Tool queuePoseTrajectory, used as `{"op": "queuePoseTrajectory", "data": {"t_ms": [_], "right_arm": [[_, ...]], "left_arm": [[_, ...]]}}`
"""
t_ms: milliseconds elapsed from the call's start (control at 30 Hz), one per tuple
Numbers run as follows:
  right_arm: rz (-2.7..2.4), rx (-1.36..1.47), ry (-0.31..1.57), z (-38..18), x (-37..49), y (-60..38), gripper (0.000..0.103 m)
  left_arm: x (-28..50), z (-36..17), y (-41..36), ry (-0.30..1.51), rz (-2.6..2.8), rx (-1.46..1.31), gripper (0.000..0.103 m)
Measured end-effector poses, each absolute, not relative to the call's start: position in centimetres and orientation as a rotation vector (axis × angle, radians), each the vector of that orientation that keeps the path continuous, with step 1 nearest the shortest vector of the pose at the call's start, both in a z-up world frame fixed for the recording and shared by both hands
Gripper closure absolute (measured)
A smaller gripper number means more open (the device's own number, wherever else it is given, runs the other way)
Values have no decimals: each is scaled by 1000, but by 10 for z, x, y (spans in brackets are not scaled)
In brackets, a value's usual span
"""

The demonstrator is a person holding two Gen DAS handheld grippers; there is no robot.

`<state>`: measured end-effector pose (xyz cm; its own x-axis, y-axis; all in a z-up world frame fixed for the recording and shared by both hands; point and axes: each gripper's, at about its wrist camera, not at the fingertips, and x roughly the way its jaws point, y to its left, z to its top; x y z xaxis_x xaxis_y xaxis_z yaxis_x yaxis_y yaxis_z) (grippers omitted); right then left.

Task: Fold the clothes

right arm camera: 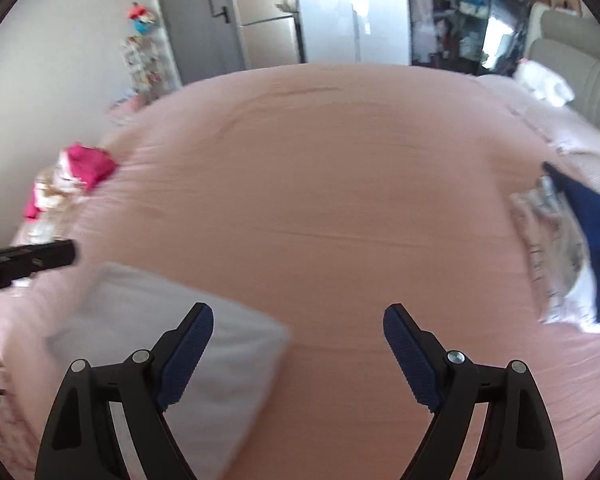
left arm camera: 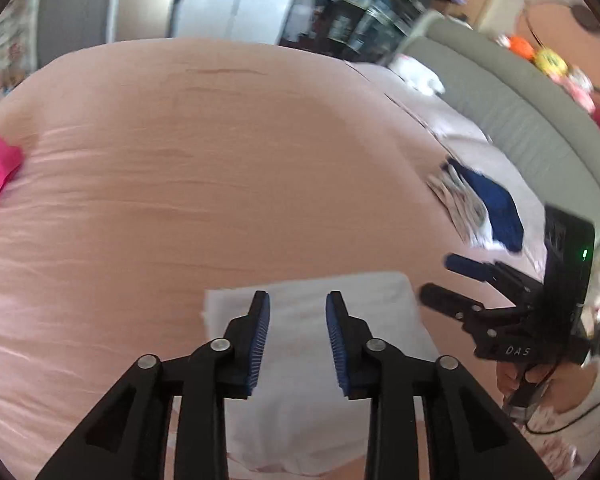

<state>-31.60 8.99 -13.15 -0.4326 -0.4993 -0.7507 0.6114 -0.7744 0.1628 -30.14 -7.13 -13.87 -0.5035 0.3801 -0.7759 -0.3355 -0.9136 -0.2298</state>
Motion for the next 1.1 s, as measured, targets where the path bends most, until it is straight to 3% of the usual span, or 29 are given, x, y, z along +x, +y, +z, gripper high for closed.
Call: {"op": "queuePoseTrajectory", "data": {"t_ms": [33, 133, 200, 233, 367, 467, 567, 667, 733, 767, 833, 967, 1100], "right_arm": [[-2136, 1096, 158, -131, -305, 83, 16], [-2081, 1088, 396, -155, -282, 76, 16], [-2031, 1187, 297, -167, -295, 105, 15], [-2041, 1227, 271, -167, -303, 117, 13], [-2232, 1052, 486, -127, -276, 149, 11], [-2185, 989, 301, -106, -274, 148, 11], [-2150, 1043, 243, -106, -280, 136, 11], [-2165, 1097, 224, -110, -294, 138, 11], [-2219, 1110, 263, -109, -294, 166, 11], [-2247, 1119, 289, -110, -297, 179, 11], [-2194, 1174, 295, -121, -310, 175, 11], [-2101, 1241, 347, -140, -322, 178, 11], [-2099, 1277, 286, -147, -329, 187, 10]], "left_arm": [[-293, -145, -59, 63, 2403, -1263, 68], [-280, -179, -57, 342, 2335, -1386, 62], [-279, -176, -100, 189, 2393, -1453, 43], [-278, -175, -120, 111, 2422, -1484, 23], [-267, -149, -143, -161, 2540, -1346, 23], [-259, -153, -98, 91, 2526, -1291, 23], [-263, -177, -74, 395, 2502, -1366, 22], [-276, -172, -113, 369, 2636, -1449, 22], [-289, -172, -133, 468, 2701, -1518, 23], [-296, -172, -142, 410, 2691, -1542, 25], [-296, -157, -162, 101, 2631, -1517, 25], [-258, -141, -144, -138, 2386, -1397, 24], [-233, -172, -132, -348, 2303, -1539, 24]]}}
